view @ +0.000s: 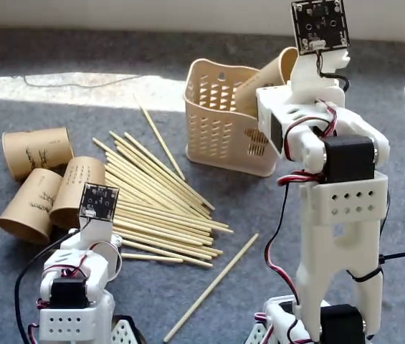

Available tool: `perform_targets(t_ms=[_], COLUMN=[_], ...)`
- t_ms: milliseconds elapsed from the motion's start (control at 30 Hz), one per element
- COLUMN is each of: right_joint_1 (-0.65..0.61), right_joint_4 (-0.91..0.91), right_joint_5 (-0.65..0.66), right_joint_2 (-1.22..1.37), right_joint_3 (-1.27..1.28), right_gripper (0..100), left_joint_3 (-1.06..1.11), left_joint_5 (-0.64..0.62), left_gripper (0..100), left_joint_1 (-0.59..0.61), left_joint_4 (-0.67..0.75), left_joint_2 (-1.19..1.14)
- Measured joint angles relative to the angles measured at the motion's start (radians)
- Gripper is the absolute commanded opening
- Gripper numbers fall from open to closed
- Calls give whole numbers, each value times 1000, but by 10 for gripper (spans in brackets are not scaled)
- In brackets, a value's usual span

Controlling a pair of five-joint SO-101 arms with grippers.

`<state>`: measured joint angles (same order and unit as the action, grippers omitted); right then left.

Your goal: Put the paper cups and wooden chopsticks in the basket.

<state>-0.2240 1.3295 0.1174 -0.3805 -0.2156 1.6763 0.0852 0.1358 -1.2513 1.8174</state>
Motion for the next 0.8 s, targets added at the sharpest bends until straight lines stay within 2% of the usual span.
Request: perform_targets(t_ms=[167, 300, 333, 667, 800], right_joint_1=[2, 5, 5, 0, 0], right_joint_4=[0, 0, 0, 0, 3], right_joint_5=[0, 23, 51, 390, 483], right_joint_2=[83, 129, 130, 132, 132], right_joint_3=[0, 0, 0, 0, 0], right_gripper=[185, 35, 1, 5, 6], left_joint_3=[0, 0, 0, 0, 0], left_joint_5=[0, 0, 0, 0, 0], left_gripper=[5, 5, 5, 5, 5], left_joint_1=[0, 0, 0, 0, 0], left_joint_4=[0, 0, 0, 0, 0], left_joint_2=[0, 0, 0, 0, 0])
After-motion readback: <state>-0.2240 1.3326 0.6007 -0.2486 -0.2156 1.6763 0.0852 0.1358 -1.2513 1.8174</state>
